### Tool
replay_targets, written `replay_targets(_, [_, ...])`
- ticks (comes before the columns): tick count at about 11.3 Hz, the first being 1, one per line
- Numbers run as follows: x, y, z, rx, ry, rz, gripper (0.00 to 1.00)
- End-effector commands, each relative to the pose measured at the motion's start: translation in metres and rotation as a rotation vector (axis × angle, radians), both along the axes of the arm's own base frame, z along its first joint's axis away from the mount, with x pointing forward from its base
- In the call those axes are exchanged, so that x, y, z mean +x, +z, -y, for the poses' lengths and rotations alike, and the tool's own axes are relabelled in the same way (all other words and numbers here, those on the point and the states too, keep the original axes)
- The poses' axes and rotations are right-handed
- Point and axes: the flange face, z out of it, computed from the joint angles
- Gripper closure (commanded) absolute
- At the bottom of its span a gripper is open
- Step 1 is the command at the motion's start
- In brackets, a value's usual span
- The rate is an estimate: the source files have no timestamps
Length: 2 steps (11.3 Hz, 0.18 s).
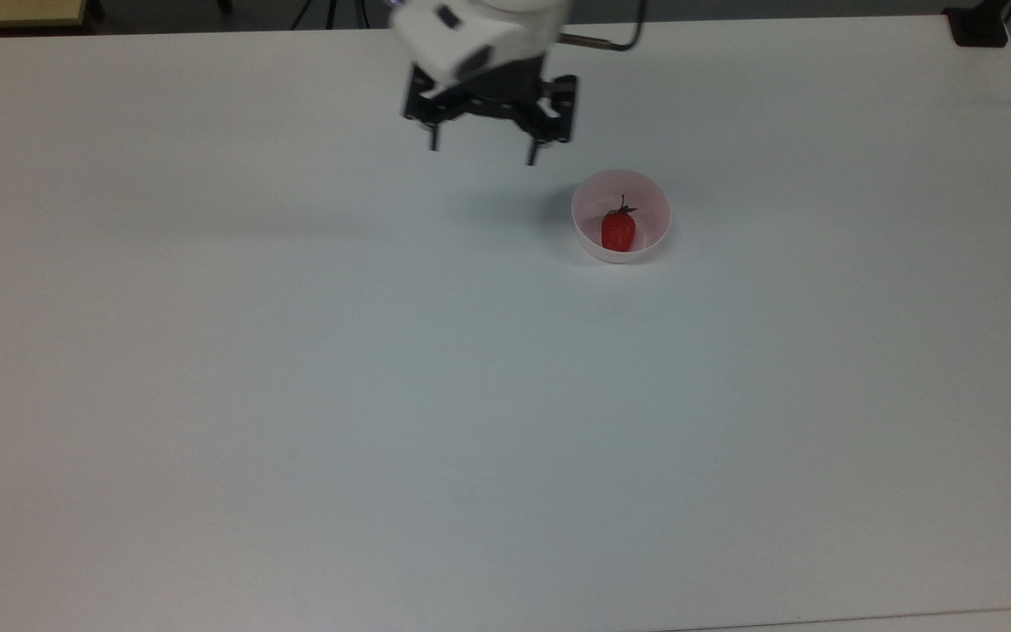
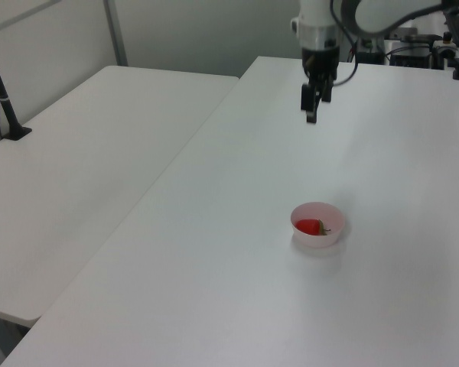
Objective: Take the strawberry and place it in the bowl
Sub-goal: 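Open the gripper to release the strawberry and raise it away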
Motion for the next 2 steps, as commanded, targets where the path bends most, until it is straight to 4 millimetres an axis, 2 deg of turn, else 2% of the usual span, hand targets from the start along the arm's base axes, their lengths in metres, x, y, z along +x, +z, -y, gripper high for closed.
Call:
replay_targets(1, [-0.0174, 0.0358, 0.0502, 0.0, -0.033, -0.028, 0.0])
replay_targets(2, [-0.0175, 0.0397, 0.0593, 0.001, -0.049, -0.032, 0.0])
